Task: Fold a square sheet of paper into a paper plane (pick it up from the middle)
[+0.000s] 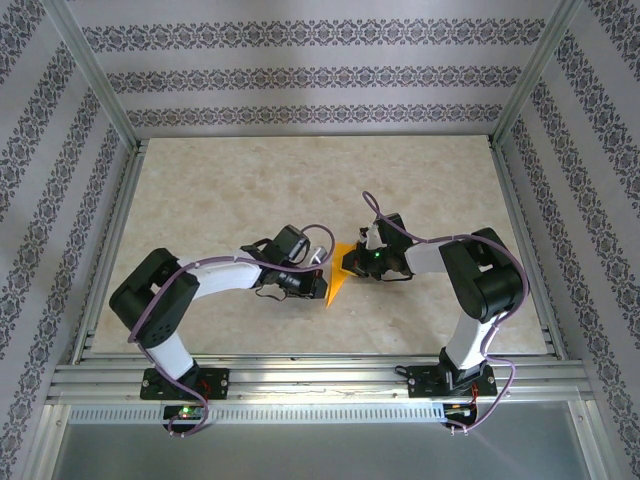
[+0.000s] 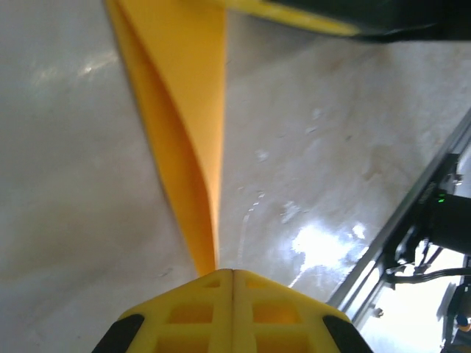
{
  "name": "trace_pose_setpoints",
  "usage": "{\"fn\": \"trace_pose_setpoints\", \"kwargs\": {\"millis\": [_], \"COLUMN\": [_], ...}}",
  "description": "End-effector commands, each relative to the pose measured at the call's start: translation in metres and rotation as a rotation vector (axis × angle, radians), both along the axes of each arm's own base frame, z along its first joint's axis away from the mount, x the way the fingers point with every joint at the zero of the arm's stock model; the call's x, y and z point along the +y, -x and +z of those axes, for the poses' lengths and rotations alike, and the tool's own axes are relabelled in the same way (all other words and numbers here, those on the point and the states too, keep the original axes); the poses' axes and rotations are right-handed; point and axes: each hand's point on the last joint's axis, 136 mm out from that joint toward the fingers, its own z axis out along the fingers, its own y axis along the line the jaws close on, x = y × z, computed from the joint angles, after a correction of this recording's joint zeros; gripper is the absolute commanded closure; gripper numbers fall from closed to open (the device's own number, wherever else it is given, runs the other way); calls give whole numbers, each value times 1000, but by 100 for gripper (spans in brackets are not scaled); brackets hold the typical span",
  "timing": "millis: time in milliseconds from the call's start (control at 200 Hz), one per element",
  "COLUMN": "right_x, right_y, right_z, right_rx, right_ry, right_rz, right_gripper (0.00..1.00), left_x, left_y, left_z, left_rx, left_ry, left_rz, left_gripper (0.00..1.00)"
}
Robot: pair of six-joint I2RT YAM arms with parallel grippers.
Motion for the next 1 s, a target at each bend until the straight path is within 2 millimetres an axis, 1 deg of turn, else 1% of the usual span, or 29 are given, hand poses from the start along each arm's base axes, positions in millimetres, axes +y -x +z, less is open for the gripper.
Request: {"fn": "trace_pose_setpoints", "kwargs": {"millis": [0,75,175,295,430,560,630,834,994], "right_x": [-40,-40,-40,-40,-39,-40,-40,-41,-41], "right_y": [32,32,31,31,31,33,34,36,36], "right_z": [-60,-60,-60,-59,-60,-61,-61,-62,-62], "right_rx": [168,168,169,168,170,174,177,181,180], "right_ry": [219,218,219,218,219,221,221,225,225], "right_rz": [-61,-61,-62,-63,-61,-60,-60,-57,-55], "right_gripper": [100,100,100,100,100,100,100,100,100], "left_x": [-22,-34,-46,-51,-51,-38,-32,-22,-15], "left_y": [-9,-5,1,3,6,11,14,26,32], "left_z": [30,34,27,13,-3,-27,-36,-50,-53], "left_rx": [-42,-22,3,31,54,60,68,99,106], "left_ry": [93,124,121,97,72,-16,-39,-46,-48], "left_rz": [-1,-41,-76,-79,-88,-88,-87,-66,-50], "left_gripper": [99,97,97,97,97,97,97,97,97]}}
